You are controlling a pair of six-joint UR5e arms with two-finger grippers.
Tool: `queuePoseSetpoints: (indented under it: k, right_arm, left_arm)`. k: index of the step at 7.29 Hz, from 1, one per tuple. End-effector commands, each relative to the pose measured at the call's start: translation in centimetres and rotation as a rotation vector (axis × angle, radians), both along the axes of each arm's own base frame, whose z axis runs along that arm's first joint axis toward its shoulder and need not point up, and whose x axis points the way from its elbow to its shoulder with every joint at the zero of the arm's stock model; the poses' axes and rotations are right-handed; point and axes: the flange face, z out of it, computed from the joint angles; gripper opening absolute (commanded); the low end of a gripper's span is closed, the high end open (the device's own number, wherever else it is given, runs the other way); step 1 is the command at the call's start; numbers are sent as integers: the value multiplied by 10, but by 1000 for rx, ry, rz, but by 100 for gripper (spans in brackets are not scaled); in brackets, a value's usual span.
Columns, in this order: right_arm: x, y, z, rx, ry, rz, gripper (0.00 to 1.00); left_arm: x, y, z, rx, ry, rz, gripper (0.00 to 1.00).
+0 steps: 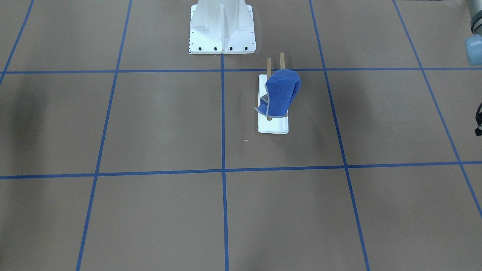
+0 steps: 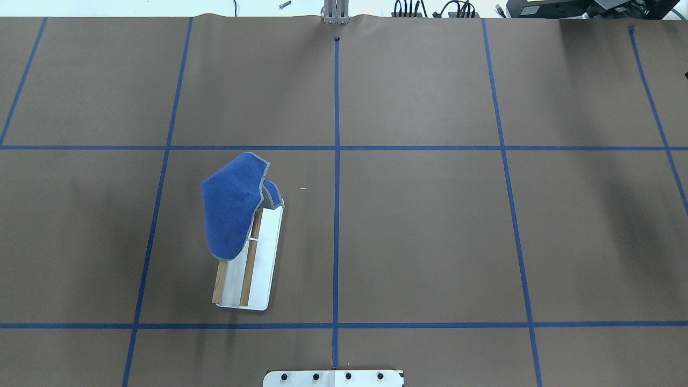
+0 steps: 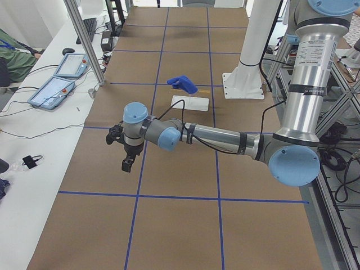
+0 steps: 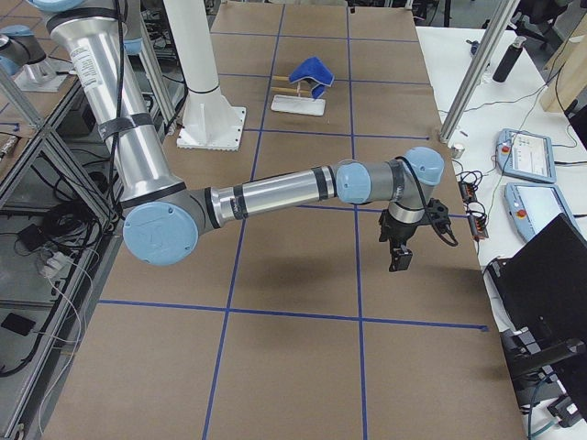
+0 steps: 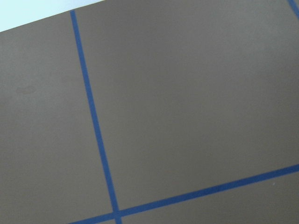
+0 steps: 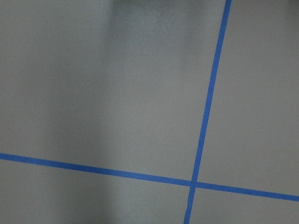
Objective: Hang towel on rack
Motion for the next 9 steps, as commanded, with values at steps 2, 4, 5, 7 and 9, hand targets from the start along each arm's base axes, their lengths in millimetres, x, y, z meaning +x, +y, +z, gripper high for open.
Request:
queuePoseSetpoints:
  k: [2,4,5,7,9]
  right_arm:
    - [24,20,30,-51,2,35,100]
    - [58,86,87,-125,14,81,100]
    - [65,111,113,-117,17,60,100]
    - [77,118,114,-45,2,21,100]
    - [80,122,110,-57,3,34,100]
  left_arm:
    - [-82,42,26,-220,-35,4,98]
    - [-128,68,43,-179,43,-27,98]
    - [-134,85,56,-206,58,-43,98]
    - [-129,87,55,-231,106,-83,98]
    - [-125,86,43,-231,149,-104,98]
